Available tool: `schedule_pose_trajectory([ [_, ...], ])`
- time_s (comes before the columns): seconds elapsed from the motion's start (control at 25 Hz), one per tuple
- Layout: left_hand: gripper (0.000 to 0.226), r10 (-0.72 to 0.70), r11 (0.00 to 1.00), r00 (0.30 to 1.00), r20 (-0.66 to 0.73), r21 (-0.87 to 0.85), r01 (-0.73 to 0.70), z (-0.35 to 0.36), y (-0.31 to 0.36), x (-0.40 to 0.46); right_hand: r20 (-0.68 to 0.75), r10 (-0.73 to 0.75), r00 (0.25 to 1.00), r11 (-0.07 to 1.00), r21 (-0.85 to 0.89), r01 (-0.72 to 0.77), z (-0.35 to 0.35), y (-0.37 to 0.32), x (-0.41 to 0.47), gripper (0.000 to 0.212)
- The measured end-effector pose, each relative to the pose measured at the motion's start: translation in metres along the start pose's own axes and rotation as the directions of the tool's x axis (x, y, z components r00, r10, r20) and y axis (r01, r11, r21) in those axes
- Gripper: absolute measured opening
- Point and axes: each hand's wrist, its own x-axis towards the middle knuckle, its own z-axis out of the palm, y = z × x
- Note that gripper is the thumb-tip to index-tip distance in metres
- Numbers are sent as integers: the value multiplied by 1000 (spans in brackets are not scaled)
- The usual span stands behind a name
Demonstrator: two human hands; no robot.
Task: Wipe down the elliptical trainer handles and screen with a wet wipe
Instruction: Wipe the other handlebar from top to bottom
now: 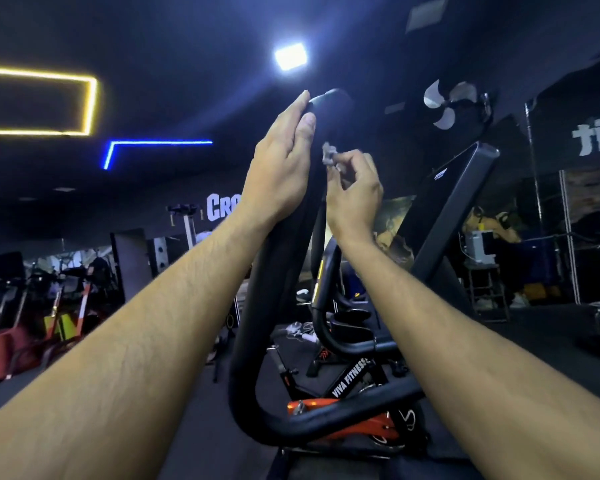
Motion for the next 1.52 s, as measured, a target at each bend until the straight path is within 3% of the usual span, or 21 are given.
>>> schedule_pose_trajectory([
  [0.08, 48, 0, 1000, 1000, 0, 14, 0, 1, 0, -1, 81, -95, 992, 995, -2, 96, -13, 4, -1, 7],
  [0.2, 48, 13, 1000, 1000, 0, 27, -13, 1, -2, 0, 13, -206, 978, 976, -69, 206, -11, -6, 28, 8],
  [0.36, 49, 29, 999, 1000, -5, 41, -29, 0, -2, -2, 60, -298, 953, 931, -203, 304, -8, -10, 32, 9],
  [0.6, 49, 64, 995, 998, -21, 78, -62, 1, 3, -3, 396, -299, 868, 872, -255, 417, -30, -21, 22, 11],
  [0.76, 63, 54, 987, 998, 28, 148, -57, -7, 6, 0, 227, -254, 940, 927, -220, 304, -31, -37, 49, 12],
  [0.88, 62, 19, 993, 998, 62, 114, -26, 0, 9, -4, 222, -239, 945, 937, -203, 285, -30, -26, 48, 5],
  [1.08, 58, -47, 994, 998, 49, 97, 42, -3, 11, -6, 442, -344, 828, 910, -60, 410, -31, -7, 30, 14],
  [1.24, 55, -54, 981, 998, -13, 188, 56, -1, 15, -11, 427, -518, 741, 805, -48, 591, -31, 3, 59, 17],
  [1.36, 51, -79, 966, 994, -75, 241, 95, 7, 22, -18, 448, -498, 742, 796, -103, 596, -21, 8, 64, 25],
  [1.44, 48, -87, 958, 988, -127, 262, 118, 12, 21, -22, 437, -488, 756, 808, -102, 581, -16, 11, 59, 18],
  [1.52, 47, -72, 943, 985, -154, 311, 118, 14, 24, -19, 459, -524, 717, 783, -70, 618, -13, 17, 47, 12],
])
